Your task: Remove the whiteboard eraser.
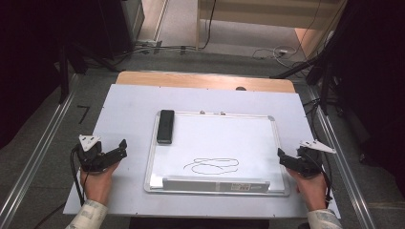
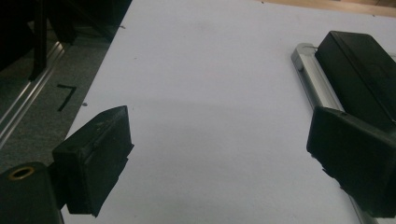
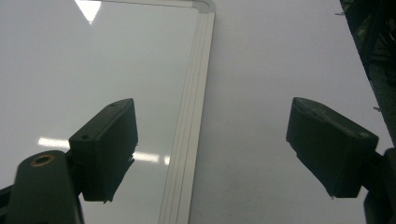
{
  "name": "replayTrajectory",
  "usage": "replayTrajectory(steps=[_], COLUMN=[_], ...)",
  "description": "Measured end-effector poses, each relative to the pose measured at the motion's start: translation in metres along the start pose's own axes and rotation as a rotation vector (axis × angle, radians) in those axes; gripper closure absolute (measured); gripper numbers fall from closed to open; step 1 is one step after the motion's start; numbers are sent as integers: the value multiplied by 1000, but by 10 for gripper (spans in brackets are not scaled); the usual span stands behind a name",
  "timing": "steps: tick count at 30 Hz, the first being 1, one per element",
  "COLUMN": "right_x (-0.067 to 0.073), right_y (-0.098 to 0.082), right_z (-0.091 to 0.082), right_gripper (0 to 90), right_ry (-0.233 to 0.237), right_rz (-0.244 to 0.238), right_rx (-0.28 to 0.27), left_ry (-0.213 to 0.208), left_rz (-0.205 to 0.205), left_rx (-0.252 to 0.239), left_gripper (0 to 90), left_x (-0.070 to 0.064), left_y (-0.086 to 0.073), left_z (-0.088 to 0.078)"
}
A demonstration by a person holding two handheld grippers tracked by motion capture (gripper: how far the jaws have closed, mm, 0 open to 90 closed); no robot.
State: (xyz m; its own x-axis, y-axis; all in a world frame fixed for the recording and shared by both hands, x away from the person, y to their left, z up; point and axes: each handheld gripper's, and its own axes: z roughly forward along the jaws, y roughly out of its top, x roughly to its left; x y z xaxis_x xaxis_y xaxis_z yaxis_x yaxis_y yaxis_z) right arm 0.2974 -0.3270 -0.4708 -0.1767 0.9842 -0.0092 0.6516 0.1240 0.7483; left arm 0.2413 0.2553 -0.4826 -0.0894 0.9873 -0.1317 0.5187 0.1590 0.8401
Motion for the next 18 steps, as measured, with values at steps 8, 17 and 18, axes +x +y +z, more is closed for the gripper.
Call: replayTrajectory(steps=[8, 17, 18], right_x=[-1, 0, 0], right_y=[0, 0, 0], right_z=[2, 1, 2], right_gripper=[152, 152, 152], right_ry=[2, 0, 0], right_rz=[-2, 0, -3], right_rx=[5, 6, 6], left_ry=[-11, -25, -29], left_rz=[3, 1, -1], left_rx=[19, 5, 4], left_gripper=[71, 71, 71], left_x=[-7, -18, -19], left_y=[3, 9, 9], left_z=[3, 5, 5])
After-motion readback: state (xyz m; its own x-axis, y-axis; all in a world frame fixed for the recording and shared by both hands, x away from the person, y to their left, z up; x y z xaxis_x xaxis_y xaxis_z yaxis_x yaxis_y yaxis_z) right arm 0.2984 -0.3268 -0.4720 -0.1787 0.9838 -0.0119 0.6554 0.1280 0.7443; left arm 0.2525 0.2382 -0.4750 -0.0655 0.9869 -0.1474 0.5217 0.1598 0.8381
